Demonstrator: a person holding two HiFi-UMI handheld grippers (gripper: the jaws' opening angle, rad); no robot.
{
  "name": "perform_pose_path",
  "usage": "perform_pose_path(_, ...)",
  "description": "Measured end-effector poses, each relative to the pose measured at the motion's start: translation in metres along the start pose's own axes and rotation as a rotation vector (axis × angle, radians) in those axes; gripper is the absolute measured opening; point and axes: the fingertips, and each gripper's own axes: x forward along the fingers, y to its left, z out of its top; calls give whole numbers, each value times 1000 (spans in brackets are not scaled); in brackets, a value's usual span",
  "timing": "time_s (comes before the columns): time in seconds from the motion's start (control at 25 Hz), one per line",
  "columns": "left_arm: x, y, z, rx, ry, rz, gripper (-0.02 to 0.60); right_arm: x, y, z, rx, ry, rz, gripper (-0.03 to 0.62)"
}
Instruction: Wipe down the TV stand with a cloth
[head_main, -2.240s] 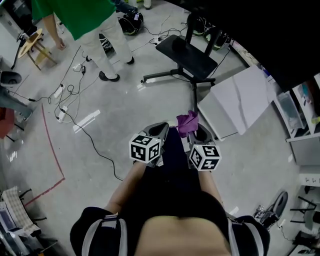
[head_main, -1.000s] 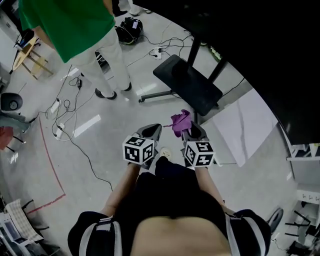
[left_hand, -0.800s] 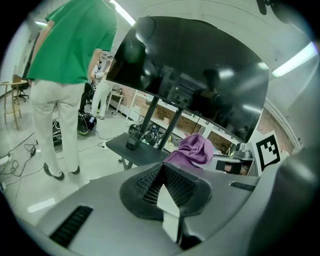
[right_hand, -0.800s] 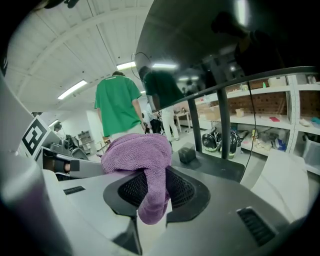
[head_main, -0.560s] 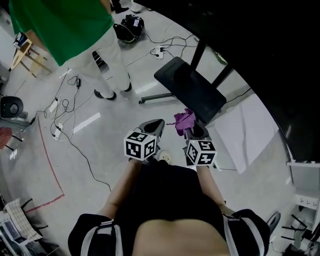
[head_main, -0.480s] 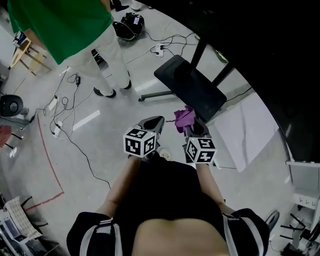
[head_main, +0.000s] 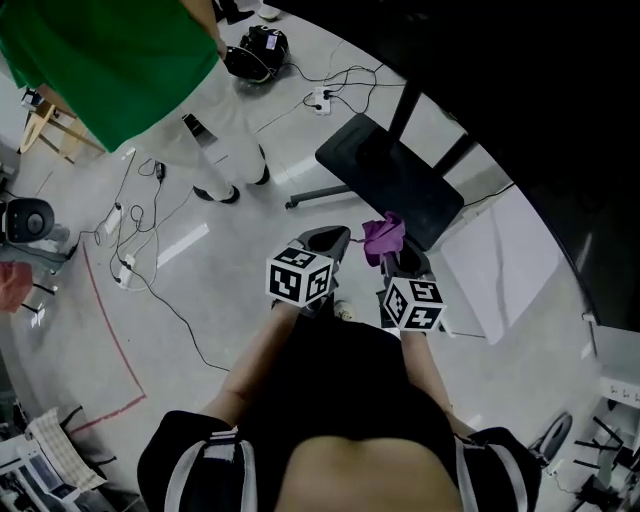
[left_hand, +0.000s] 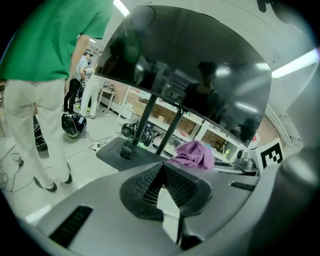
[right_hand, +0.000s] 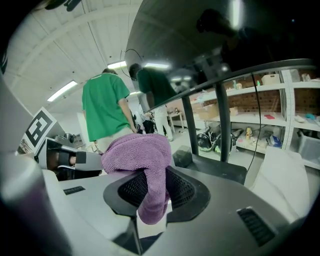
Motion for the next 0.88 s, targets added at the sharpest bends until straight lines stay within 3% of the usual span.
perform_pose_path(0.36,38,39,51,53,49,-77,6,50,1,55,-51,-45,-76,98)
perform_pose_path(0.88,100,117,106,46,49,-172,6,156,-3,95,-56,-59,-106,98)
